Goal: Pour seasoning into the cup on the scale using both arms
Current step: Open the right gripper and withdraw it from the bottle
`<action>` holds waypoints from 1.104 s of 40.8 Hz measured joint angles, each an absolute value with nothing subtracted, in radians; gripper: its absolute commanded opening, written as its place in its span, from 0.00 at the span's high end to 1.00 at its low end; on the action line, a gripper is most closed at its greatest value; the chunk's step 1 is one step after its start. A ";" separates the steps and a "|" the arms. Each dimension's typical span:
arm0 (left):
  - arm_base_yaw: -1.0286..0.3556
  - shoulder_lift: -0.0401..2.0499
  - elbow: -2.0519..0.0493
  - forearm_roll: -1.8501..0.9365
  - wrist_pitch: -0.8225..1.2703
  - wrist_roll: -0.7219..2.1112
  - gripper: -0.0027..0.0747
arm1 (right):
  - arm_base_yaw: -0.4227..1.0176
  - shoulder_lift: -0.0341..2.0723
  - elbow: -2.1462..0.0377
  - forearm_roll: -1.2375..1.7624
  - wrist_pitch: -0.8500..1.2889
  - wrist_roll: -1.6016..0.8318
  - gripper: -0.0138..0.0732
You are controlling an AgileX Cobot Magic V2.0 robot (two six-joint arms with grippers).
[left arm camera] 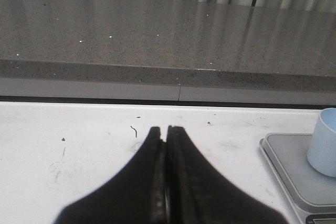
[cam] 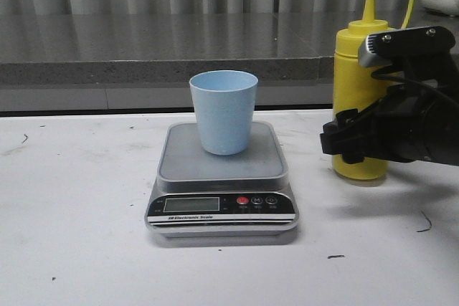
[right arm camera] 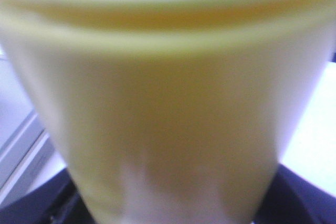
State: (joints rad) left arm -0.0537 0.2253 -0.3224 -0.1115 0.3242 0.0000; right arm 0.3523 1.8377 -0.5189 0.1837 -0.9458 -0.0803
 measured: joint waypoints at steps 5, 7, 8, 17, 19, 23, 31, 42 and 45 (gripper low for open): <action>-0.054 0.225 -0.322 -0.111 0.324 0.000 0.99 | 0.352 1.838 -0.519 0.184 -0.946 -0.076 0.57; -0.054 0.225 -0.322 -0.111 0.324 0.000 0.99 | 0.352 1.838 -0.519 0.184 -0.946 -0.074 0.57; -0.054 0.225 -0.322 -0.111 0.324 0.000 0.99 | 0.352 1.838 -0.519 0.184 -0.946 -0.074 0.57; -0.054 0.225 -0.322 -0.111 0.324 0.000 0.99 | 0.352 1.838 -0.519 0.184 -0.936 -0.074 0.57; -0.054 0.225 -0.322 -0.111 0.324 0.000 0.99 | 0.352 1.838 -0.519 0.184 -0.927 -0.074 0.57; -0.054 0.225 -0.322 -0.111 0.324 0.000 0.99 | 0.352 1.838 -0.519 0.184 -0.924 -0.074 0.56; -0.054 0.225 -0.322 -0.111 0.324 0.000 0.99 | 0.352 1.838 -0.519 0.184 -0.924 -0.074 0.29; -0.054 0.225 -0.322 -0.111 0.324 0.000 0.99 | 0.352 1.838 -0.521 0.184 -0.944 -0.072 0.17; -0.054 0.225 -0.322 -0.111 0.324 0.000 0.99 | 0.352 1.838 -0.521 0.184 -0.947 -0.072 0.17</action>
